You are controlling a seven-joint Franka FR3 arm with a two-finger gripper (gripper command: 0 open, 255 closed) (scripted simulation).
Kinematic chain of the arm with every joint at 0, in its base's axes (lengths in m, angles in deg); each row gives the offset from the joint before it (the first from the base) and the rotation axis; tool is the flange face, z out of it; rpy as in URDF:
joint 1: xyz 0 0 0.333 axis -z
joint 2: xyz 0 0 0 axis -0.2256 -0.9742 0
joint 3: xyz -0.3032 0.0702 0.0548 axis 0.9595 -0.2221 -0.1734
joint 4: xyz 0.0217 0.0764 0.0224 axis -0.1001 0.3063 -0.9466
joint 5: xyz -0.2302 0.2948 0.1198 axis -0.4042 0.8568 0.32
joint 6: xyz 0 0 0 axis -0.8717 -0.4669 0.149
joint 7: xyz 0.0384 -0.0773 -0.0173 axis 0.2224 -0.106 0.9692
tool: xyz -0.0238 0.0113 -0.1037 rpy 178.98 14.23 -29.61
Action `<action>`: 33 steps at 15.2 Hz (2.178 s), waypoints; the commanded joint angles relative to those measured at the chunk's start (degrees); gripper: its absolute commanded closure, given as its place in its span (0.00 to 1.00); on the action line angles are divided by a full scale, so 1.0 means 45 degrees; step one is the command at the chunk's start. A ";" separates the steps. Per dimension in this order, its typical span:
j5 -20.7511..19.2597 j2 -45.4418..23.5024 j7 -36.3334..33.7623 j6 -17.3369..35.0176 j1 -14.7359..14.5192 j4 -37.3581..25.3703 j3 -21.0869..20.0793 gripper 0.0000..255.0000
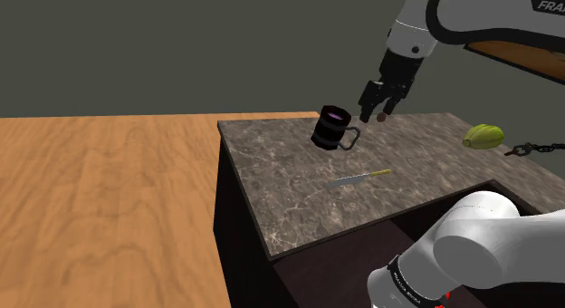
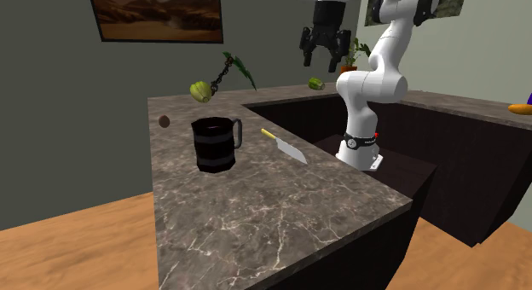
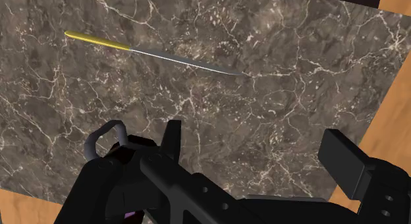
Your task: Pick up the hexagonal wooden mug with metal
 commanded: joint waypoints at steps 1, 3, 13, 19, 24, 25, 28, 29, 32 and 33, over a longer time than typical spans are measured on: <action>0.0000 0.0000 0.0000 0.0000 0.0000 0.0000 0.0000 0.00; -0.0293 -0.0303 0.0742 0.0631 0.0115 0.0191 0.0624 0.00; -0.1031 -0.3181 0.4483 0.3818 0.0404 -0.0098 0.3688 0.00; -0.0401 -0.5809 0.7022 0.5454 0.0212 -0.1253 0.5414 0.00; 0.1086 -0.8436 0.9527 0.6385 0.0040 -0.2762 0.6607 0.00; 0.1490 -0.9006 1.0068 0.6499 0.0046 -0.3126 0.6786 0.00; 0.1758 -0.9394 1.0369 0.6871 0.0094 -0.3076 0.6832 0.00; 0.1810 -0.9476 1.0412 0.7038 0.0096 -0.2980 0.6838 0.00; 0.1985 -0.9743 1.0555 0.7538 0.0103 -0.2708 0.6857 0.00; 0.2089 -0.9894 1.0638 0.7798 0.0106 -0.2575 0.6865 0.00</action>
